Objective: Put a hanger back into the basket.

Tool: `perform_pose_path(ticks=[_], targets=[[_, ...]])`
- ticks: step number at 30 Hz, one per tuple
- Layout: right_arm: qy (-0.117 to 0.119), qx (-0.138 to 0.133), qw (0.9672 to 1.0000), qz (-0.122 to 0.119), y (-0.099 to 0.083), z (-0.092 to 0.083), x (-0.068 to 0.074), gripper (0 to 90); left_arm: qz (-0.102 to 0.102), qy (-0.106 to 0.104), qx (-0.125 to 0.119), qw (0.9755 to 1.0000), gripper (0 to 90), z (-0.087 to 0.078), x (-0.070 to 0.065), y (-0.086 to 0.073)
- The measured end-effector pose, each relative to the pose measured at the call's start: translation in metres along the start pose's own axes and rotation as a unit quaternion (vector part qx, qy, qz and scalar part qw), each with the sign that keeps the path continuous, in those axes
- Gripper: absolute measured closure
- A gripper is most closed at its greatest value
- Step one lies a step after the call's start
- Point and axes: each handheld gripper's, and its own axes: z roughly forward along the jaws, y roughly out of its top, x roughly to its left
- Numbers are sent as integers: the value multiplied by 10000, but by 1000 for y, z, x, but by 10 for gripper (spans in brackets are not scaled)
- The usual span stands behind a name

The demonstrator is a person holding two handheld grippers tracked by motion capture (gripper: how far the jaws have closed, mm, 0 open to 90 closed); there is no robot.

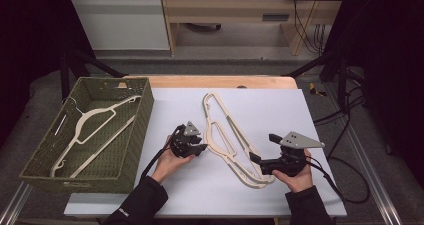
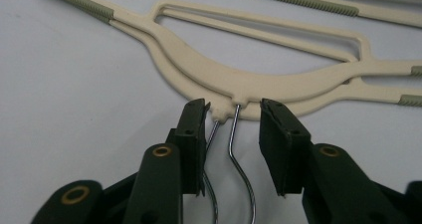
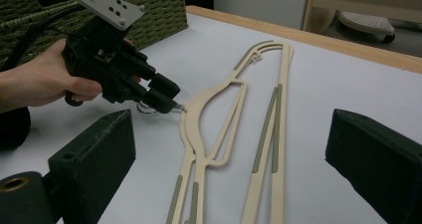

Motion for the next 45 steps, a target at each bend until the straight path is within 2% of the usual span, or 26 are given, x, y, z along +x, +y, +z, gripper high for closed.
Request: perform_pose_path(ticks=[6,9,13,15,18,21,24,26,31,38,39,41,45], targets=[[23,21,10000,12,0,1,0,61,4,-90,138,9999,735,6,0,-2],[39,32,10000,-16,0,1,0,62,51,-70,168,9998,766,7,0,-1],[44,35,10000,19,-1,3,1,63,-27,-100,183,9998,795,7,-1,-1],[65,57,10000,-17,-1,4,1,64,-29,-101,220,9997,843,8,-1,0],[86,113,9999,-19,-1,7,2,64,25,-119,317,9994,868,8,-1,2],[119,172,9998,-51,-2,11,4,65,172,-61,393,9991,877,7,-3,5],[138,212,9997,-34,-3,15,6,68,180,-176,397,9989,883,6,-5,4],[154,252,9996,-43,-4,17,7,72,307,-143,448,9984,885,3,-9,5],[208,395,9990,-95,-8,25,10,90,356,-17,483,9982,887,-10,-18,11],[251,609,9975,-238,-12,40,20,127,286,81,542,9981,887,-36,-28,21],[254,631,9974,-258,-12,42,22,137,242,113,492,9984,887,-38,-30,22],[255,683,9968,-330,-13,47,25,156,290,124,574,9979,887,-44,-33,25],[254,834,9951,-464,-17,59,34,174,249,178,597,9977,887,-50,-39,28]])
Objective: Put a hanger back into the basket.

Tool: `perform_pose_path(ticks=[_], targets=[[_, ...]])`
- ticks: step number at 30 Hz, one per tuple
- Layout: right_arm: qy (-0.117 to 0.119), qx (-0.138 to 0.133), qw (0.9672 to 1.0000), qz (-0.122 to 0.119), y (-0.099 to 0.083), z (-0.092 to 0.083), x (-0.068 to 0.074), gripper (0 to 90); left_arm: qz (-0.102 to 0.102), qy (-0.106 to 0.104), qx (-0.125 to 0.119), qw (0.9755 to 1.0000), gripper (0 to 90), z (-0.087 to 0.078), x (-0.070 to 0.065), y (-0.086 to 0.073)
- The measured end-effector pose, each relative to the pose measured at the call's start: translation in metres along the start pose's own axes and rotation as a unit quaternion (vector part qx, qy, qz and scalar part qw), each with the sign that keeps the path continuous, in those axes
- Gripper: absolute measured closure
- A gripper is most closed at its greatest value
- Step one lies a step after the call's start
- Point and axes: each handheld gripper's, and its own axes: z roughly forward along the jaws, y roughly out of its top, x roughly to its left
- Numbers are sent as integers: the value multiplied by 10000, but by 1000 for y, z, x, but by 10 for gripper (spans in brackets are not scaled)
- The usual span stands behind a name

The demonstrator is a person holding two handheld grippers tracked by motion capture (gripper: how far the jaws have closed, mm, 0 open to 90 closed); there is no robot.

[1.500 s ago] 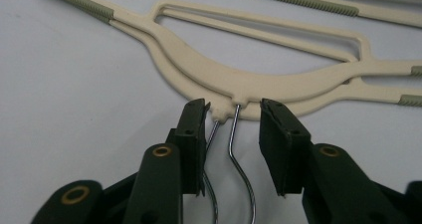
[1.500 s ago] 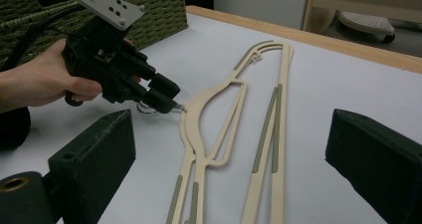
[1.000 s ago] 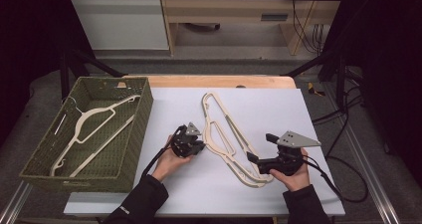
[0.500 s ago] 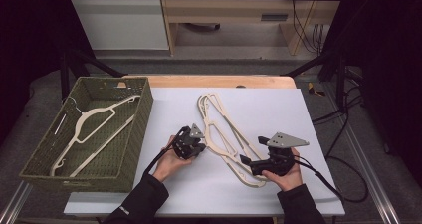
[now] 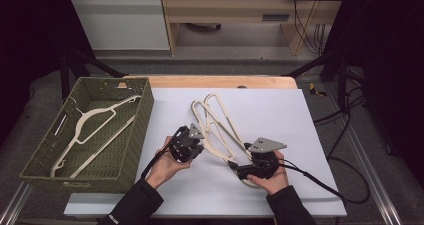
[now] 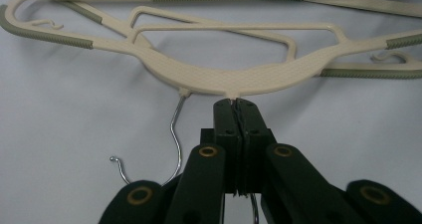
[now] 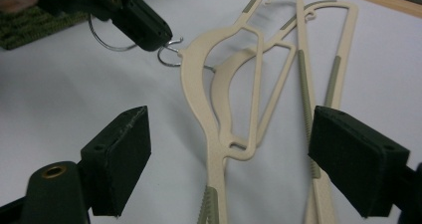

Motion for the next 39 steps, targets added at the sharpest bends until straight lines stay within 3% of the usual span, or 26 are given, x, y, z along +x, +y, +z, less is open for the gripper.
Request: perform_pose_path(ticks=[9,14,23,31,32,39], targets=[[-208,497,9977,-422,-3,23,9,277,-21,-15,162,9999,887,-6,-6,6],[-304,725,9956,-507,-6,32,10,363,9,-61,144,9999,887,-9,-8,6],[-396,1001,9889,-1020,-10,45,15,522,-67,-67,96,9999,886,-10,-11,6],[-510,988,9848,-1338,-11,45,18,552,-223,-103,148,9996,886,-11,-12,6],[-533,972,9844,-1367,-11,45,18,553,-155,-88,178,9997,886,-12,-11,6],[-640,832,9819,-1580,-11,44,22,574,-246,-71,115,9996,886,-14,-10,7]])
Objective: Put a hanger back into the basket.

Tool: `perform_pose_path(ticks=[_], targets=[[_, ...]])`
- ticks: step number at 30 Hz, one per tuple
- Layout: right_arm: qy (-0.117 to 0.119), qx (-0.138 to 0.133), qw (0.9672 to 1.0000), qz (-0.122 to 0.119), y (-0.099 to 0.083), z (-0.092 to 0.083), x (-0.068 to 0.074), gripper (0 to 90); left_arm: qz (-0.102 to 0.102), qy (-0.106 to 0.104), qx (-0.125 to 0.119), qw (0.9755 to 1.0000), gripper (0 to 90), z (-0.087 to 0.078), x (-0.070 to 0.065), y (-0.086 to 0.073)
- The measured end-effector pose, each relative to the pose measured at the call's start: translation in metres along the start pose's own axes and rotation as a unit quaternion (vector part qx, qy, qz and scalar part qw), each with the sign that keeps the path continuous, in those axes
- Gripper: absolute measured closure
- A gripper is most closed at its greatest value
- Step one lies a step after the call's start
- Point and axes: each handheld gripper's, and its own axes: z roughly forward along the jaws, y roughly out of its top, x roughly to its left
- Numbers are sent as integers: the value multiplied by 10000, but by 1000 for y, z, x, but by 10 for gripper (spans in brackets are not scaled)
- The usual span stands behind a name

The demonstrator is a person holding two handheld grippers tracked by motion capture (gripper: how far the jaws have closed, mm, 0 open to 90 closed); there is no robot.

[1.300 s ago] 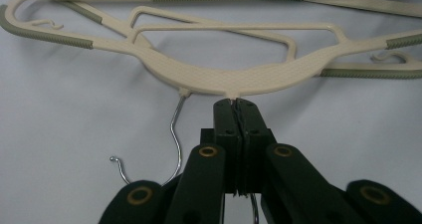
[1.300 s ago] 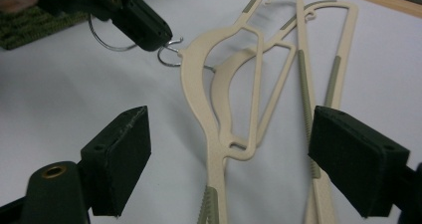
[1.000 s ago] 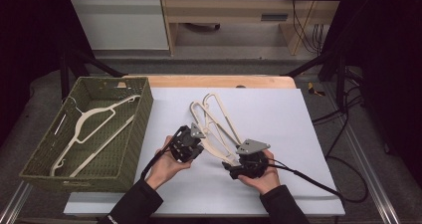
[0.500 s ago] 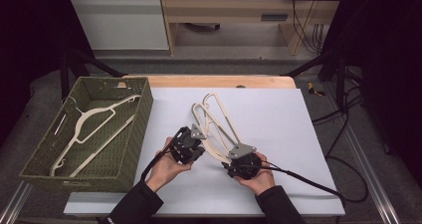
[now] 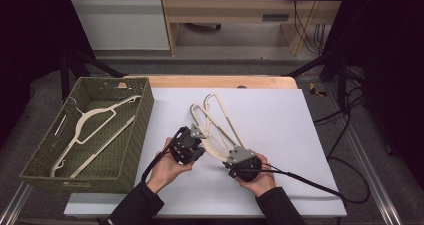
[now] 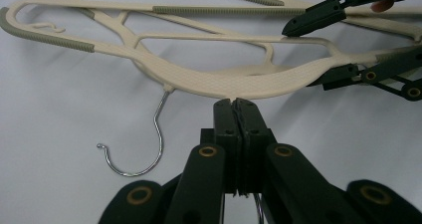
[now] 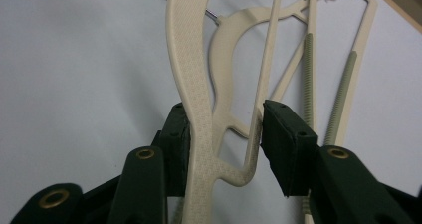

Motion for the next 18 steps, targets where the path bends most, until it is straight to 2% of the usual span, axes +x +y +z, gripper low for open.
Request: perform_pose_path(ticks=[3,5,13,16,17,18], targets=[[-50,9,10000,-50,1,-1,2,576,-59,-13,17,10000,886,0,0,0],[-72,-51,9999,-119,1,0,1,576,-18,-8,39,10000,886,-1,1,1],[-95,-236,9995,-178,2,-3,3,574,-62,-33,-15,10000,885,-3,0,3],[-145,-232,9989,-370,4,-4,5,609,-87,-29,-25,10000,885,-4,0,4],[-158,-222,9989,-385,4,-5,7,662,-108,-30,-35,9999,884,-4,0,4],[-9,-253,9990,-368,5,-5,7,766,-113,-47,-28,9999,883,-5,0,5]])
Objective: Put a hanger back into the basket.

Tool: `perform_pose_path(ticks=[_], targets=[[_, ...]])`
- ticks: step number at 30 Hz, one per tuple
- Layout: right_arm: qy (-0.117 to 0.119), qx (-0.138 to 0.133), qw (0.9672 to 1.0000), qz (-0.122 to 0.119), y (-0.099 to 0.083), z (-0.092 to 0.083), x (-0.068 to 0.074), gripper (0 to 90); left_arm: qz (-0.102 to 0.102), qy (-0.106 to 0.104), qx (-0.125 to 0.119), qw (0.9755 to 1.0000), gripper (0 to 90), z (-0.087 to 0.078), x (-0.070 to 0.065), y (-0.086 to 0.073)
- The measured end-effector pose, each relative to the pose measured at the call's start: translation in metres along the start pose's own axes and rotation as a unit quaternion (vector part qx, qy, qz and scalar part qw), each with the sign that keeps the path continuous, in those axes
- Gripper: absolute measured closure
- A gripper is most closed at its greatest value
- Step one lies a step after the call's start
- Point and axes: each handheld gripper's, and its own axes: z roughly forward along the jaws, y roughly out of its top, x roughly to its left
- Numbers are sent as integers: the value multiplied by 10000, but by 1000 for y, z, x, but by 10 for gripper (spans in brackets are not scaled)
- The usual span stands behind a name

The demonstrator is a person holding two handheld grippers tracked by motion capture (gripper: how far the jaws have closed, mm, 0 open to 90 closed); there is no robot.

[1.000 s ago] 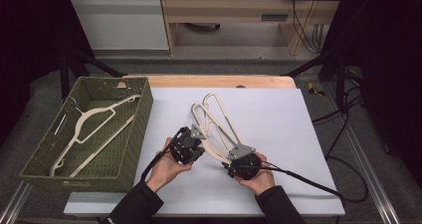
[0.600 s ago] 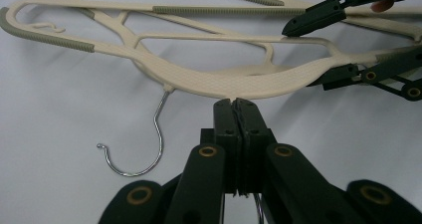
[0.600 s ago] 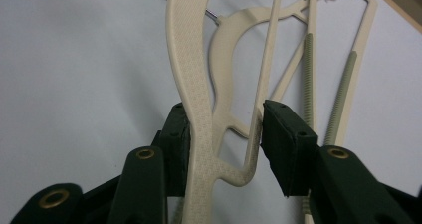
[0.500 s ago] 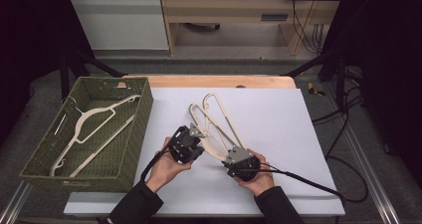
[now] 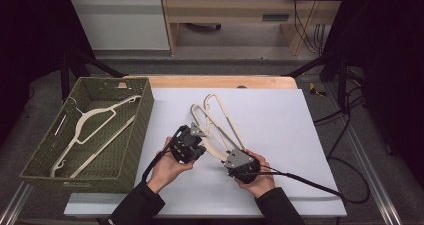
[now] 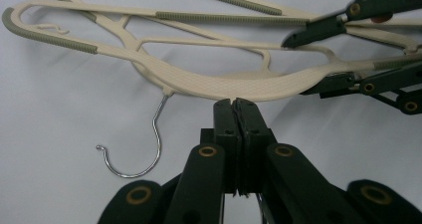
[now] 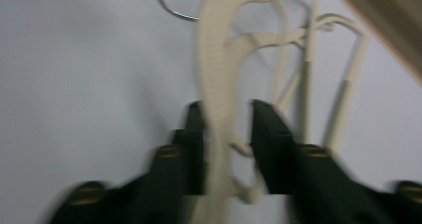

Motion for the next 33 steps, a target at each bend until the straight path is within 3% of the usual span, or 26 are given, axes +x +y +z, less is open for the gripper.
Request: perform_pose_path(ticks=[2,5,10,11,13,18,23,26,29,33], targets=[[206,-7,9998,-30,0,0,-1,807,-4,-29,18,10000,882,0,0,1],[216,41,9997,-39,0,0,-2,811,-13,-66,-33,10000,873,-1,0,1],[157,-21,9999,35,1,-3,-2,816,-18,-211,-451,9988,780,-13,-1,3],[146,-30,9999,43,1,-4,-2,818,-14,-160,-558,9983,742,-17,-1,4],[126,-51,9999,52,2,-5,-3,819,51,-163,-923,9956,645,-26,-2,4],[57,-137,9998,97,3,-12,-6,827,98,-72,-1701,9854,426,-57,1,3],[-5,-182,9997,130,4,-19,-12,838,122,-58,-2261,9740,279,-87,10,-4],[-71,-208,9997,146,5,-25,-17,847,97,1,-2441,9697,215,-99,17,-10],[-144,-177,9994,249,4,-32,-22,859,26,95,-2483,9686,163,-105,24,-18],[-201,-197,9990,345,2,-41,-32,873,36,174,-2388,9709,134,-104,31,-29]])
